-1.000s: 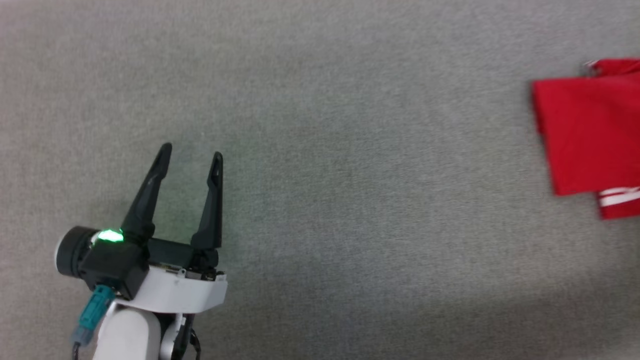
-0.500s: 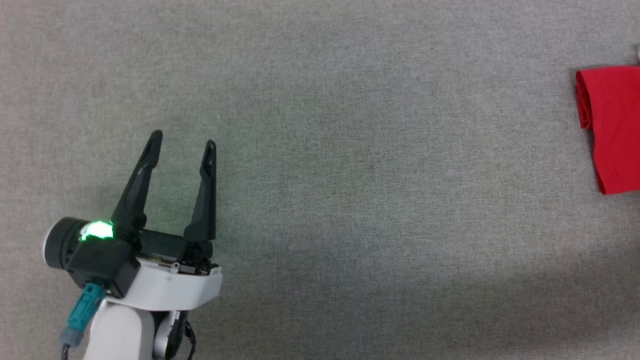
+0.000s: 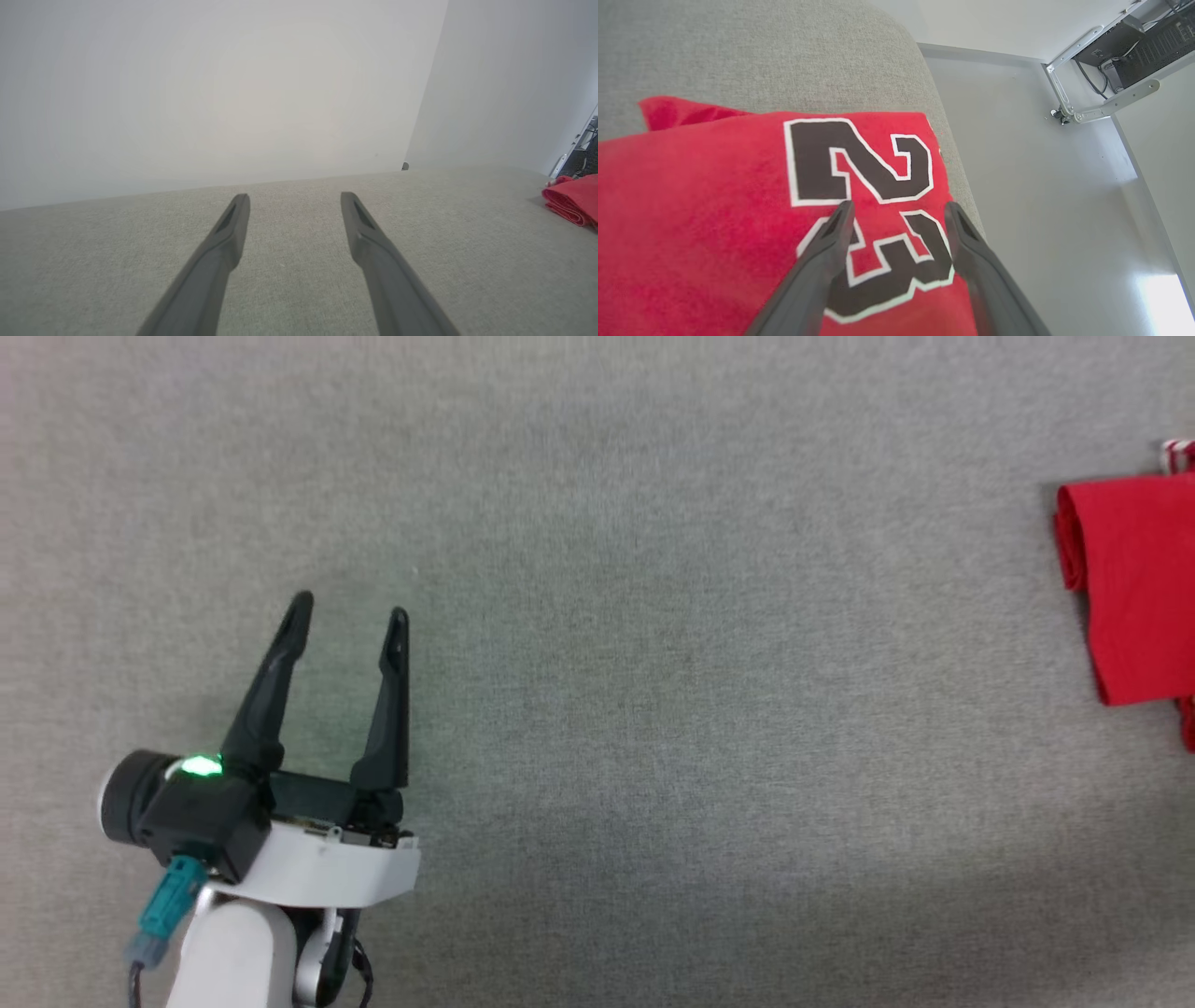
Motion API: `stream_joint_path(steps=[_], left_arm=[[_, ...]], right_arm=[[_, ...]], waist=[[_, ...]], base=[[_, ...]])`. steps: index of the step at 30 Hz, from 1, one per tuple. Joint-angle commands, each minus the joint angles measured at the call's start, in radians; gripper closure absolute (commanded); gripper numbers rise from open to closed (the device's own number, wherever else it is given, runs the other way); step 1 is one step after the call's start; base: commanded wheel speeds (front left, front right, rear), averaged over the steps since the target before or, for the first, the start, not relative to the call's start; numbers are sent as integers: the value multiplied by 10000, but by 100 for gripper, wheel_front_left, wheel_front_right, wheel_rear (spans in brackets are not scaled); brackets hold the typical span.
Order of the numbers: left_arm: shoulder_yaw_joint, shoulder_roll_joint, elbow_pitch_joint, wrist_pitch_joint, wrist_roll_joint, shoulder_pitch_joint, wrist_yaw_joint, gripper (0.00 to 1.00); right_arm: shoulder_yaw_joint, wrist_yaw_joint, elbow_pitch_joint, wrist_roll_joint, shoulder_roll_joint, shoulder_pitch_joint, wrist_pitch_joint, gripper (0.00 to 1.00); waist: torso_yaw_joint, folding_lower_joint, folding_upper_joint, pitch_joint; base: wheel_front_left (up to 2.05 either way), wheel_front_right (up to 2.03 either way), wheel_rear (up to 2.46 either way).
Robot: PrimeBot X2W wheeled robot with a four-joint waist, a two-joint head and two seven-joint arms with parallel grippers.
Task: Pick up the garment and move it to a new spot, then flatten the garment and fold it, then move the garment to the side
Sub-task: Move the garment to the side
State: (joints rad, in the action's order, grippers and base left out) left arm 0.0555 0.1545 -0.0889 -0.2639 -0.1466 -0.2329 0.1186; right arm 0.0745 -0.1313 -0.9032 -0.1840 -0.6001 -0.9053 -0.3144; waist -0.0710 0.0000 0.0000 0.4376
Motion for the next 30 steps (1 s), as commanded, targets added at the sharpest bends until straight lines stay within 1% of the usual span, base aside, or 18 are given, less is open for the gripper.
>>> stream_joint_path(steps=[1,4,7,13,17,22,24,27,30], left_arm=[[-12,-15,55,-4,-47,45,8,0],[46,11,373,1,-134,140,40,0],[81,94,746,-1,-188,275,60,0],[-169,58,1422,1,-303,597,60,0],[-385,-27,1857,1,-379,834,47,0],[-594,-67,2280,-1,-359,1094,-21,0],[-706,-113,2379,1,-339,1222,-81,0],[-776,-152,2439,1,-237,1386,-134,0],[-809,-197,2495,1,-140,1611,-160,0]], right_arm=[[-165,12,-49,20,29,274,125,0],[-443,12,-51,-301,318,499,311,0],[-1025,12,222,-737,646,913,580,0],[-2667,12,1422,-1857,1357,2037,1304,0],[-3282,12,2197,-2461,1837,2830,1983,0],[-3635,12,2939,-2813,2339,3844,2805,0],[-3852,12,3254,-2647,2315,4249,3095,0],[-3715,12,3689,-2741,2471,4797,3417,0],[-3224,12,4104,-2852,2649,5366,3672,0]], waist=[[-34,0,0,-543],[-24,0,0,-1138],[-17,0,0,-1755],[-50,0,0,-2852],[-86,0,0,-3454],[-65,0,0,-4093],[-24,0,0,-4298],[2,0,0,-4462],[22,0,0,-4597]], base=[[0,0,0],[0,0,0],[0,0,0],[0,0,0],[0,0,0],[0,0,0],[0,0,0],[0,0,0],[0,0,0]])
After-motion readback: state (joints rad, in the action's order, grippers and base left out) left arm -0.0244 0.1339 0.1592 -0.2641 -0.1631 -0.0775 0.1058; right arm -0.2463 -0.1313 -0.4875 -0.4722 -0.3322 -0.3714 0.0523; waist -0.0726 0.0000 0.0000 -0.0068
